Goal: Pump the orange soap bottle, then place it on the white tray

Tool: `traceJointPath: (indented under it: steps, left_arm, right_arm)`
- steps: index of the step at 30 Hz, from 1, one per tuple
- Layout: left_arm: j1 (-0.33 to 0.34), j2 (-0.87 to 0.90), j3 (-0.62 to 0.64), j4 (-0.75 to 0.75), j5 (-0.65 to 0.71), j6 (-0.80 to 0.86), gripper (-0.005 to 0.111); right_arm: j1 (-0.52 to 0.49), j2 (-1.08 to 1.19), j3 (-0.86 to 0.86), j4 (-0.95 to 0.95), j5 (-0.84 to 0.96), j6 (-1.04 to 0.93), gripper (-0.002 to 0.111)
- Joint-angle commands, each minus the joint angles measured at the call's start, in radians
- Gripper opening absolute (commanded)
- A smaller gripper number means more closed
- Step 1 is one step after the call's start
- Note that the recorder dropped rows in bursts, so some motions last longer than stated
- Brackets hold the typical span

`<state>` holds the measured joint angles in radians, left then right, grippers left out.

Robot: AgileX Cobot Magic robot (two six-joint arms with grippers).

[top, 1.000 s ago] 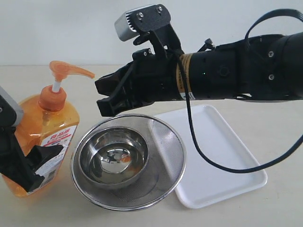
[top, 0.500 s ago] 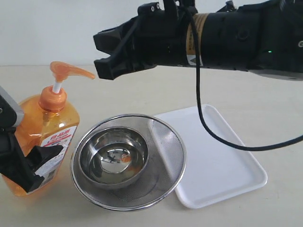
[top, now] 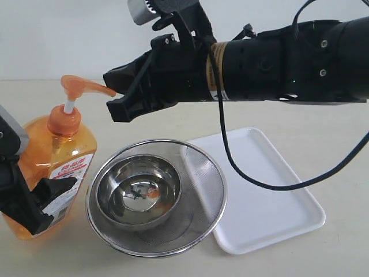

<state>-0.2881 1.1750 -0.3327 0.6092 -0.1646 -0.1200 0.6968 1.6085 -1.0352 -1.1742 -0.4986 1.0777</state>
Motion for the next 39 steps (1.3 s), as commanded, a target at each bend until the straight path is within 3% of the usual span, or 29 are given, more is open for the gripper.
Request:
traceJointPath:
  steps: [1, 19, 29, 33, 36, 39]
  left_arm:
    - [-0.004, -0.003, -0.006, 0.005, -0.047, 0.008, 0.005]
    - [-0.004, -0.003, -0.006, 0.005, -0.048, 0.008, 0.005]
    - [-0.004, -0.001, -0.006, 0.026, -0.045, 0.008, 0.005]
    - [-0.004, 0.001, -0.006, 0.069, -0.045, 0.012, 0.005]
    - [-0.004, 0.001, -0.006, 0.069, -0.045, 0.025, 0.005]
    - [-0.004, 0.001, -0.006, 0.069, -0.049, 0.029, 0.005]
  right_arm:
    - [0.000, -0.004, -0.006, -0.105, -0.015, 0.105, 0.000]
    - [0.000, -0.005, -0.006, -0.235, -0.048, 0.202, 0.000]
    - [0.000, -0.065, -0.026, -0.250, 0.244, 0.238, 0.000]
    - [0.000, -0.083, -0.093, -0.321, 0.179, 0.350, 0.000]
    - [0.000, -0.083, -0.176, -0.547, 0.086, 0.581, 0.000]
    - [0.000, -0.083, -0.211, -0.570, -0.003, 0.682, 0.000]
